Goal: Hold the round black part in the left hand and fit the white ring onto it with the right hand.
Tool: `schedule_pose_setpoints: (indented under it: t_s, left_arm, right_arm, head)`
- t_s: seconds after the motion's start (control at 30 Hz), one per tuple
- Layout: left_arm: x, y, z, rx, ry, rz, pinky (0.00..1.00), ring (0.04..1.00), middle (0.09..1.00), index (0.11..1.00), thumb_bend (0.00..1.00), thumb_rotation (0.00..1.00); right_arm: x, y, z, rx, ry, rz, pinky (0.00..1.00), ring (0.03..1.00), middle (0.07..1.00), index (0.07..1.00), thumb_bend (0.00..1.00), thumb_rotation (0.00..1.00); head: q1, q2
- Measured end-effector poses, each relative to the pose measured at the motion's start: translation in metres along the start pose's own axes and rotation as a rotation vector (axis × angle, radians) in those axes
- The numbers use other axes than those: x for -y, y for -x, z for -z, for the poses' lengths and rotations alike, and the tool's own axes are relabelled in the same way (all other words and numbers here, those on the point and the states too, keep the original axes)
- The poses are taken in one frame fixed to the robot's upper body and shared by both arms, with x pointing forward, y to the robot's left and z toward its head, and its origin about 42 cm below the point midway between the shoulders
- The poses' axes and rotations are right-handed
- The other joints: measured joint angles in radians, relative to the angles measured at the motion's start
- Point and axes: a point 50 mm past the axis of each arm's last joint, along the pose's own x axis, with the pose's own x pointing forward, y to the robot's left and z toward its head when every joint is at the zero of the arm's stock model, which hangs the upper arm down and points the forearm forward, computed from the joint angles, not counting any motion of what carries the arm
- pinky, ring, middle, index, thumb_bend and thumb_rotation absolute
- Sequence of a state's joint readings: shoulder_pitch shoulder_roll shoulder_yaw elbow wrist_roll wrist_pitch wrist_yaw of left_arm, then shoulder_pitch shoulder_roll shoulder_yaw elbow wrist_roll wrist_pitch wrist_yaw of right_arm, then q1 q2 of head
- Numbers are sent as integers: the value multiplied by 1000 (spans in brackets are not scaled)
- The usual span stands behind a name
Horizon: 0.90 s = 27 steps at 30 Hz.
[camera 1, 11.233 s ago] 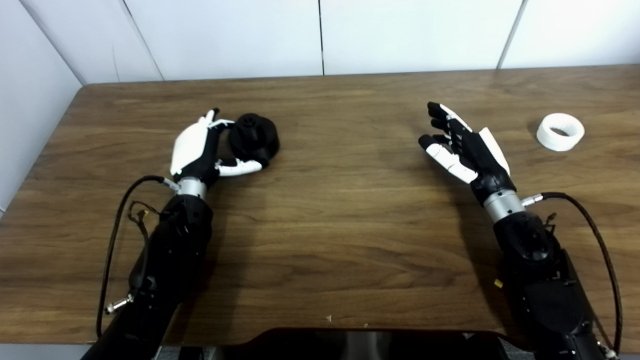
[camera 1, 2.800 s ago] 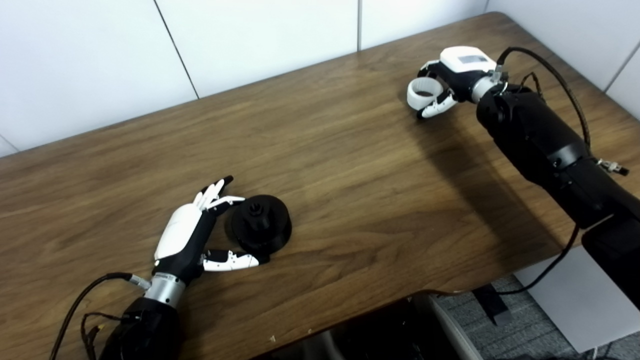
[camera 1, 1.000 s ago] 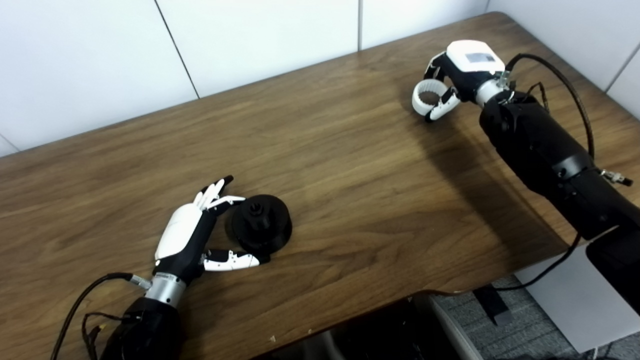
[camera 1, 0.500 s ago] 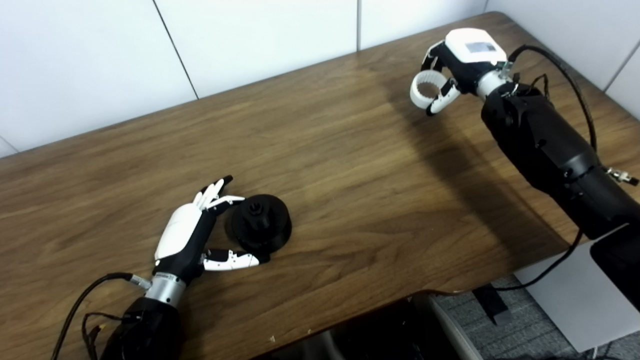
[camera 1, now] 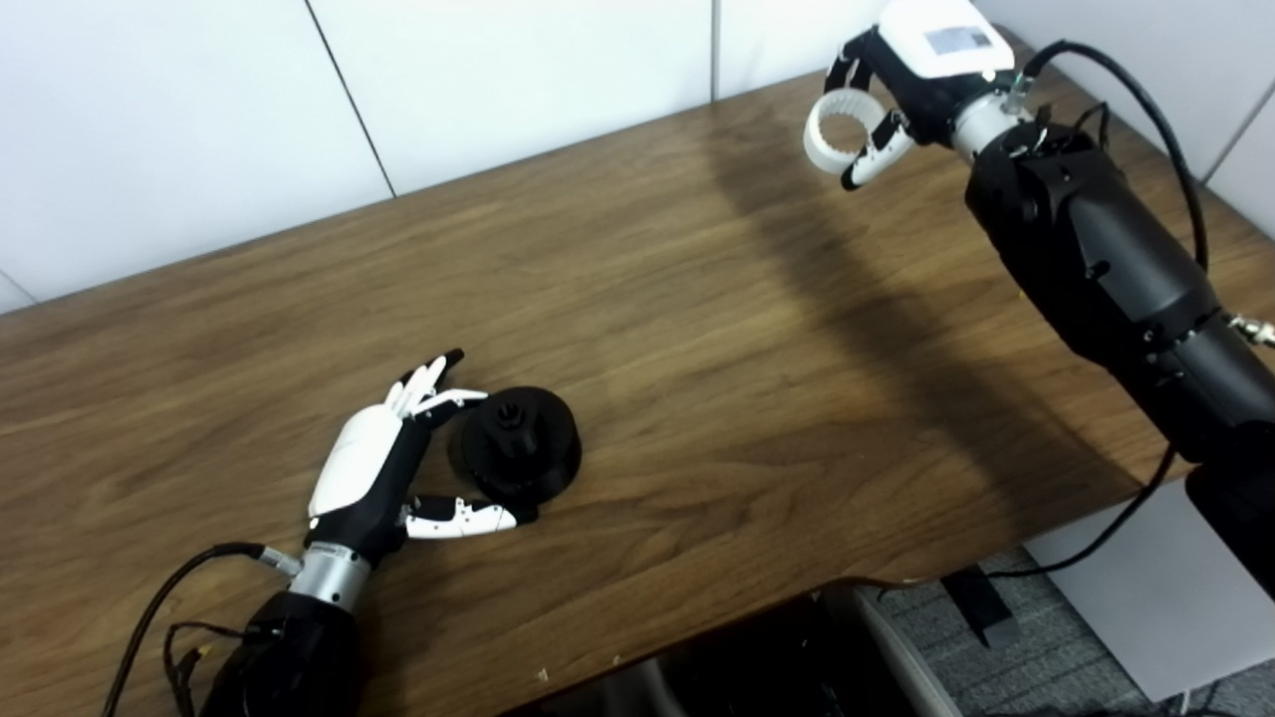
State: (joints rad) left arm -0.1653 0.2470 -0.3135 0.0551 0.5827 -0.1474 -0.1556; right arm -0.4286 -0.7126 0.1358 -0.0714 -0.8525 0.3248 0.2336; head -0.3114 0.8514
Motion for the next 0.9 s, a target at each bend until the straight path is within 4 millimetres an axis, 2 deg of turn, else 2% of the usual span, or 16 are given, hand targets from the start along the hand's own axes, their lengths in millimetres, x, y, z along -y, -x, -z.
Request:
schedule_pose_setpoints:
  t_s: [0.17, 0.33, 0.57, 0.6, 0.67, 0.9]
  left_arm:
    - [0, 0, 0, 0, 0, -1, 1000, 1000, 1000, 690, 1000, 403]
    - [0, 0, 0, -1, 1, -1, 1000, 1000, 1000, 688, 1000, 408]
    - [3, -3, -4, -9, 5, -7, 988, 1000, 1000, 684, 1000, 411]
    - [4, -4, -5, -8, 3, -11, 985, 1000, 1000, 684, 1000, 413]
    - [6, -5, -7, -9, -6, -15, 980, 1000, 1000, 685, 1000, 408]
    - [10, -10, -12, -25, 0, -22, 998, 1000, 1000, 692, 1000, 400]
  right_arm:
    - [8, 2, -1, 11, -6, 29, 1000, 681, 488, 494, 524, 11]
    - [12, 2, -1, 12, -10, 41, 1000, 682, 489, 493, 524, 11]
    - [10, 4, 1, 14, -14, 21, 1000, 681, 489, 493, 525, 10]
    - [9, 5, 2, 19, -15, 19, 1000, 678, 488, 493, 525, 10]
    - [6, 6, 5, 29, -17, 20, 1000, 656, 487, 493, 526, 10]
    - [2, 7, 18, 49, -24, 39, 1000, 663, 487, 492, 527, 9]
  head:
    - [5, 0]
    - [40, 5]
    - [181, 23]
    - [181, 23]
    - [241, 29]
    - [298, 34]
